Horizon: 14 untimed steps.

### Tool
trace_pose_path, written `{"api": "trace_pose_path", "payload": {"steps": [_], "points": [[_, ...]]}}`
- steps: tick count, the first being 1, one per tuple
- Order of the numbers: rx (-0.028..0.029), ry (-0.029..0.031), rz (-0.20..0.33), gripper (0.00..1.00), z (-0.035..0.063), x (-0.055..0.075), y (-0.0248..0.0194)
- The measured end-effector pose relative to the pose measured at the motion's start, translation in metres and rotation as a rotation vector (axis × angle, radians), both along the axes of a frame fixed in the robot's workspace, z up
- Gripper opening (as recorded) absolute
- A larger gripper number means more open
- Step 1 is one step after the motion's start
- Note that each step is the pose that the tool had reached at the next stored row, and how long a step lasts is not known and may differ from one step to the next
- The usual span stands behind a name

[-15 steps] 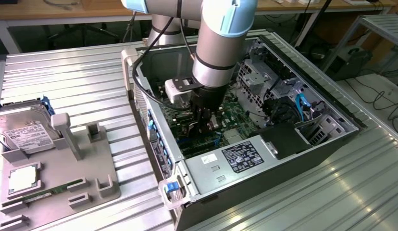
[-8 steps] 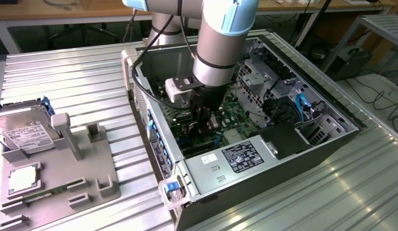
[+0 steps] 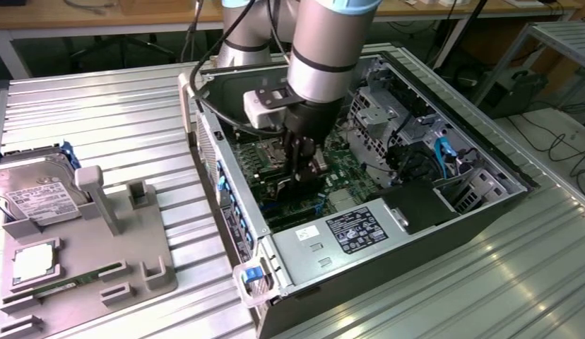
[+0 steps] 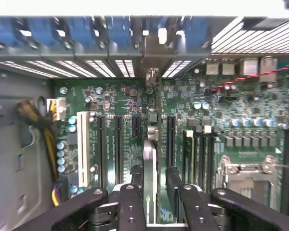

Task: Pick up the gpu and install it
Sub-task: 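Insert the gpu into the slot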

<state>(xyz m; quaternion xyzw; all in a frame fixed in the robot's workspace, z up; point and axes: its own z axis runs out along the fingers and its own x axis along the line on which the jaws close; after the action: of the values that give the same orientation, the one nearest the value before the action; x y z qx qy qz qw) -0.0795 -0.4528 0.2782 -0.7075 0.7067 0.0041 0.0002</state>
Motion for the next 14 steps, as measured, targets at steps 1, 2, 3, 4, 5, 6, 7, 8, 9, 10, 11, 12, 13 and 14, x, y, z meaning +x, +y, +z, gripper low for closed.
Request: {"api": "trace_pose_path", "payload": {"steps": [1, 2, 3, 4, 5, 6, 7, 8, 9, 10, 11, 12, 13, 14], "points": [[-0.0003, -0.0012, 0.0, 0.35, 0.0038, 0.0, 0.0], [-0.0025, -0.0036, 0.0, 0.35, 0.0043, -0.0002, 0.0001], [-0.0029, -0.004, 0.0, 0.35, 0.0042, -0.0003, 0.0], [-0.0029, -0.004, 0.0, 0.35, 0.0043, -0.0003, 0.0], [-0.0031, -0.0039, 0.0, 0.33, 0.0043, -0.0003, 0.0], [-0.0031, -0.0039, 0.0, 0.27, 0.0043, -0.0003, 0.0], [-0.0032, -0.0039, 0.0, 0.2, 0.0044, -0.0003, 0.0], [-0.0031, -0.0039, 0.0, 0.14, 0.0043, -0.0003, 0.0], [-0.0031, -0.0039, 0.0, 0.11, 0.0043, -0.0003, 0.0], [-0.0031, -0.0039, 0.0, 0.11, 0.0043, -0.0003, 0.0], [-0.0031, -0.0039, 0.0, 0.11, 0.0043, -0.0003, 0.0], [-0.0031, -0.0039, 0.0, 0.11, 0.0043, -0.0003, 0.0], [-0.0031, -0.0039, 0.0, 0.11, 0.0044, -0.0003, 0.0], [-0.0031, -0.0039, 0.0, 0.11, 0.0044, -0.0003, 0.0]]}}
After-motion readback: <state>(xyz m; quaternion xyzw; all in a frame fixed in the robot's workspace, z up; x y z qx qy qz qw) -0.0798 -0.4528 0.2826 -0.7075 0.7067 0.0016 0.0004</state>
